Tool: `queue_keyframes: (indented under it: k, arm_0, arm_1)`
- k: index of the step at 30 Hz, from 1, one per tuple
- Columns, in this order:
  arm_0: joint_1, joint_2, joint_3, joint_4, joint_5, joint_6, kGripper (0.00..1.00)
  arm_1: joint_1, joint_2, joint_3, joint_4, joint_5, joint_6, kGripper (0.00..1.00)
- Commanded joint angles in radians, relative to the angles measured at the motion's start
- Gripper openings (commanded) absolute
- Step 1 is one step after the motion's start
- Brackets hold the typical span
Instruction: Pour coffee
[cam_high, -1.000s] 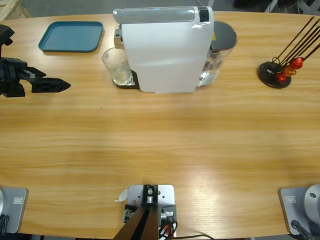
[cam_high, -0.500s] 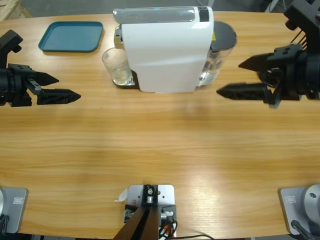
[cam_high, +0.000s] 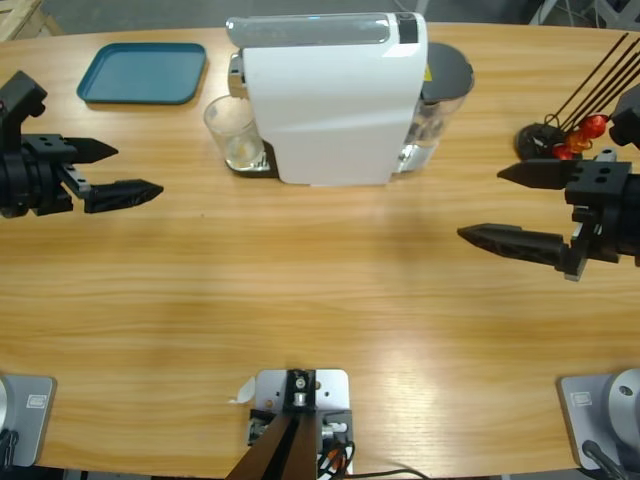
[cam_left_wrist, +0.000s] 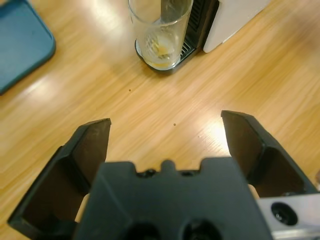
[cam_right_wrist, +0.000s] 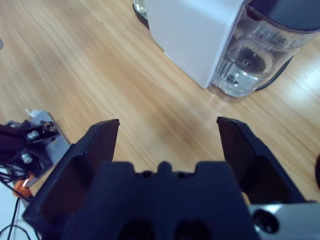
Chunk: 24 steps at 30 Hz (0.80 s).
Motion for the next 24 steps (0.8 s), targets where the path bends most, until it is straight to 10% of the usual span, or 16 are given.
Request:
queue_keyframes:
  k: [1, 24]
  arm_0:
    - [-0.007, -0.082, 0.125, -0.121, -0.022, 0.084, 0.959]
    - [-0.007, -0.137, 0.274, -0.291, -0.083, 0.175, 0.908]
  arm_1:
    - [0.01, 0.034, 0.059, -0.071, -0.025, -0.014, 0.867]
    - [0.009, 0.044, 0.07, -0.075, -0.049, -0.007, 0.863]
